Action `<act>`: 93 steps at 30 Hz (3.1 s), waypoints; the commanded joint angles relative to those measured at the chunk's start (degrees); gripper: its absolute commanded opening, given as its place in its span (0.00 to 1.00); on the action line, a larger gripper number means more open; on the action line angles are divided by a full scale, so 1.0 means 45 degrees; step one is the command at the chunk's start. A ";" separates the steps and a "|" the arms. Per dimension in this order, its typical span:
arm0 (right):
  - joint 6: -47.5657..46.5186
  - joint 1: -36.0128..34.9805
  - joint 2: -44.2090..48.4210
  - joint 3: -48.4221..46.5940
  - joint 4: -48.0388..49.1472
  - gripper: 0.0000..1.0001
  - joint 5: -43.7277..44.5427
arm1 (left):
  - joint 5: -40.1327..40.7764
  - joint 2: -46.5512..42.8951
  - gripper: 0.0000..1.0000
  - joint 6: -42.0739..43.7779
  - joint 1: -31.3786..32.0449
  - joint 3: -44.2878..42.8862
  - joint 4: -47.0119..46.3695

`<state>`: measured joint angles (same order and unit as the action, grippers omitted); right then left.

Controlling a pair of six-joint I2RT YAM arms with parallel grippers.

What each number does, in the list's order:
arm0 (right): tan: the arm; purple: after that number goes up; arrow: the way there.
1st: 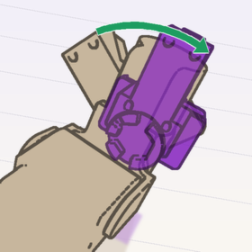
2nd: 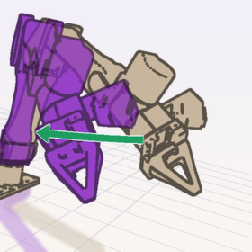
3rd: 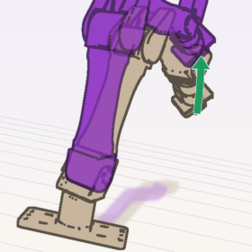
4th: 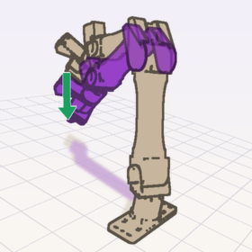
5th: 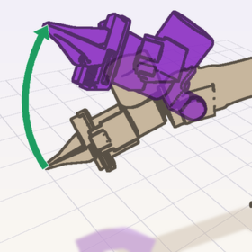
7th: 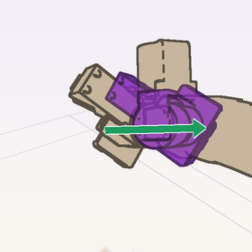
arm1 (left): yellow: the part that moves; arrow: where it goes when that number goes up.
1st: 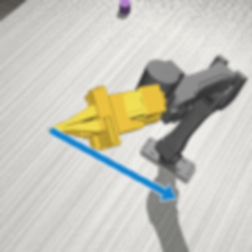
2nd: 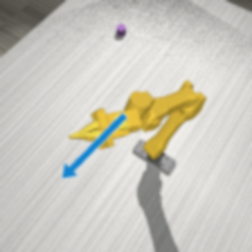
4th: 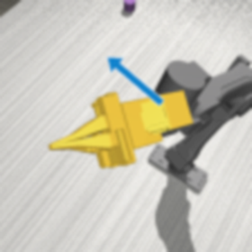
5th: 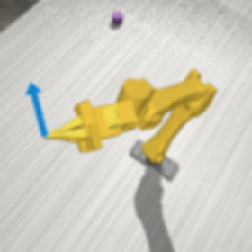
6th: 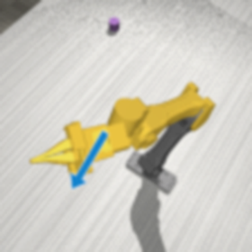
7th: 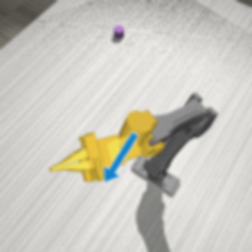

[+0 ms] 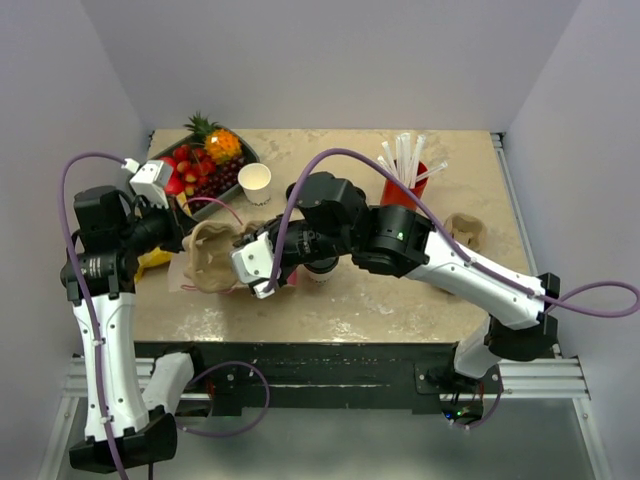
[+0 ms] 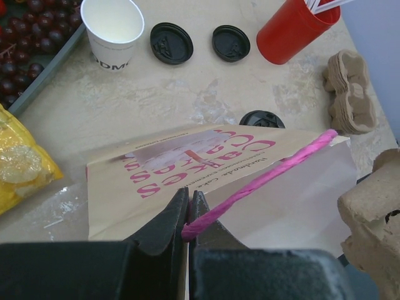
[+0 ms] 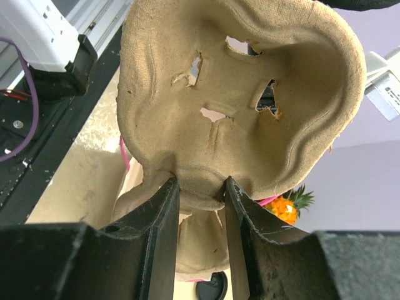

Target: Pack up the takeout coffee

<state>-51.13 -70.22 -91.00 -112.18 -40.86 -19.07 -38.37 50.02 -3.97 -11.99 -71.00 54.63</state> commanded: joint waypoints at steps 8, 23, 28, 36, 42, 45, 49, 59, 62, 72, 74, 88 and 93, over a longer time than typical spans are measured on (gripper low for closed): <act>0.0248 -0.0295 -0.0051 0.0593 0.2126 0.30 0.0566 | -0.0946 -0.0276 0.00 -0.0680 -0.0227 -0.0393 0.0301; -0.0238 -0.0471 0.0241 0.2467 0.2479 0.29 0.1073 | -0.1220 -0.0353 0.00 -0.0681 -0.0344 -0.1058 0.0652; -0.0102 -0.0471 0.0066 0.2429 0.2050 0.29 0.1425 | -0.1220 -0.0685 0.00 -0.0369 -0.0324 -0.0727 0.0770; -0.0160 -0.0490 -0.0187 0.2332 0.1152 0.28 0.2050 | -0.1199 -0.1056 0.00 -0.0290 -0.0324 -0.0764 0.0809; -0.0179 -0.0705 -0.0675 0.1727 0.0214 0.28 0.2616 | -0.1746 -0.1135 0.00 -0.0758 -0.0344 -0.0980 0.0634; -0.0219 -0.0920 -0.0910 0.1395 -0.0235 0.28 0.3006 | -0.2078 -0.1232 0.00 -0.1207 -0.0324 -0.0980 0.0380; -0.0005 -0.1174 -0.1222 0.1023 -0.0917 0.27 0.3748 | -0.2584 -0.1350 0.00 -0.1559 -0.0402 -0.0863 0.0262; 0.1304 -0.1428 -0.1945 0.0086 -0.1564 0.25 0.5741 | -0.2061 -0.1701 0.00 -0.1521 -0.0441 -0.0472 0.0613; 0.1402 -0.1447 -0.1985 0.0046 -0.1447 0.25 0.5625 | -0.1689 -0.1760 0.00 -0.1482 -0.0441 -0.0296 0.0614; 0.1129 -0.1525 -0.2296 0.0046 -0.1212 0.25 0.5488 | -0.1259 -0.1467 0.00 -0.1228 -0.0520 -0.1017 0.0887; 0.1090 -0.1506 -0.2355 0.0027 -0.1213 0.25 0.5488 | -0.1259 -0.1428 0.00 -0.1130 -0.0539 -0.1135 0.1023; 0.1402 -0.1525 -0.3897 -0.1767 -0.3008 0.24 0.4941 | -0.1356 -0.1097 0.00 -0.0701 -0.0519 -0.1994 0.2057; 0.1928 -0.1525 -0.4094 -0.2238 -0.3321 0.24 0.4766 | -0.0968 -0.0765 0.00 -0.0467 -0.0500 -0.2561 0.2566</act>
<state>-45.19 -76.82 -110.32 -118.50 -53.56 3.49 -44.07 45.19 -6.90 -13.87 -79.20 64.10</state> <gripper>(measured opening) 0.338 0.038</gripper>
